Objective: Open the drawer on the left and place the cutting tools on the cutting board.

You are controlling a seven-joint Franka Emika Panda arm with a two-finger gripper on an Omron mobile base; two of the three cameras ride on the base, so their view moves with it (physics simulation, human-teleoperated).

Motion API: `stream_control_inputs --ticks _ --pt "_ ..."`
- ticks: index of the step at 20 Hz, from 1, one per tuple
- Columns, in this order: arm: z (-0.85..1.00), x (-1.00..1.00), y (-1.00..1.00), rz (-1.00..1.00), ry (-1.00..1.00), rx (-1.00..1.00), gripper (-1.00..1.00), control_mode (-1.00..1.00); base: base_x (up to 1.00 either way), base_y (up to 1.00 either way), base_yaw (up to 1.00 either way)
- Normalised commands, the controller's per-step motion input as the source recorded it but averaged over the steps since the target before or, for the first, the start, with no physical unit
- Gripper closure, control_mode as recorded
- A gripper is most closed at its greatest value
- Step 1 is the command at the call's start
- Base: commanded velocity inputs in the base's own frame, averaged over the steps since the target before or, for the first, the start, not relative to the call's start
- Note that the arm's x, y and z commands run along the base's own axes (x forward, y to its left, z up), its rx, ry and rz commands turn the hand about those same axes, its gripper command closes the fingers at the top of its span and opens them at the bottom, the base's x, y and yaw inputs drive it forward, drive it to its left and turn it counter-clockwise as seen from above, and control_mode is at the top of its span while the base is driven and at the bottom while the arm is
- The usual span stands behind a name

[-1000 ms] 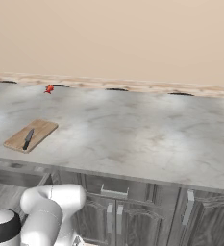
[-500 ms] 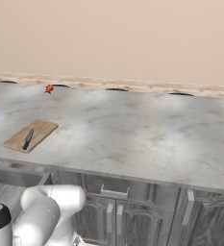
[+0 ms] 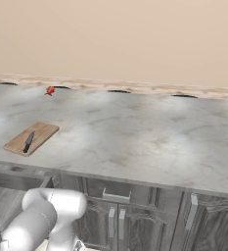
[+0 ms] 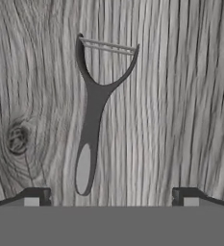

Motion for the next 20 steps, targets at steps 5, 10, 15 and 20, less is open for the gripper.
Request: stream_control_inputs --ticks 5,10,15,20 --pt "-0.18 0.05 0.15 -0.05 0.01 0.00 -1.00 -1.00 0.00 0.00 0.00" --pt "-0.14 0.18 0.00 -0.05 0.01 -0.01 -1.00 -1.00 0.00 0.00 0.00" --pt "-0.21 0.13 0.00 -0.03 0.01 -0.03 -1.00 -1.00 0.00 0.00 0.00" --pt "-0.24 0.13 0.16 -0.02 0.01 -0.01 -1.00 -1.00 0.00 0.00 0.00"
